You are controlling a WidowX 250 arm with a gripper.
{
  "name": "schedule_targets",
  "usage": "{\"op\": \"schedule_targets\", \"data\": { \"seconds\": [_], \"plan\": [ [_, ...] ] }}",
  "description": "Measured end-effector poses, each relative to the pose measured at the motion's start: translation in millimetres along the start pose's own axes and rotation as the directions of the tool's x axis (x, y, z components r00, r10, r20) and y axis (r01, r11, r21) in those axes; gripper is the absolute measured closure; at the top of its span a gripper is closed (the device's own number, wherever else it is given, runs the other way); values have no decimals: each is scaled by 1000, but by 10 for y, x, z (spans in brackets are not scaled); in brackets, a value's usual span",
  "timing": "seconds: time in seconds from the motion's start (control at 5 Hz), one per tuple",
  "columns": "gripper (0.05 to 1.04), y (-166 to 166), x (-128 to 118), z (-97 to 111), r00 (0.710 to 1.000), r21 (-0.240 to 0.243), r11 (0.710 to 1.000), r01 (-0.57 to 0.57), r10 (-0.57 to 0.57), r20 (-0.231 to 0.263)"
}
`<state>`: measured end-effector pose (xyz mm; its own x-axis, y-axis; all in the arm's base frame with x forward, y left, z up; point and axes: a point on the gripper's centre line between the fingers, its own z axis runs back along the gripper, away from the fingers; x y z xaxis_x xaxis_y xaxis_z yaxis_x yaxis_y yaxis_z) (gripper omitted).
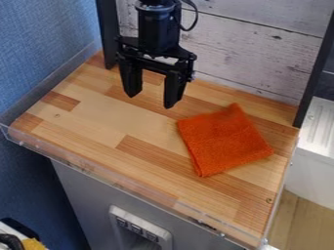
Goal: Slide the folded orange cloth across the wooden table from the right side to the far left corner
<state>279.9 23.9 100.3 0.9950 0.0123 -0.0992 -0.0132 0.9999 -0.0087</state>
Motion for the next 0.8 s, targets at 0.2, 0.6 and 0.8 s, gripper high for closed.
{"op": "schedule_targets", "data": {
  "seconds": [0.2,0.6,0.8],
  "plan": [
    [87,-50,64,-24,999,0,999,-42,42,-3],
    [85,-369,213,35,981,1,984,-180,179,76],
    [85,-516,263,46,963,-3,970,-243,242,116]
  ]
}}
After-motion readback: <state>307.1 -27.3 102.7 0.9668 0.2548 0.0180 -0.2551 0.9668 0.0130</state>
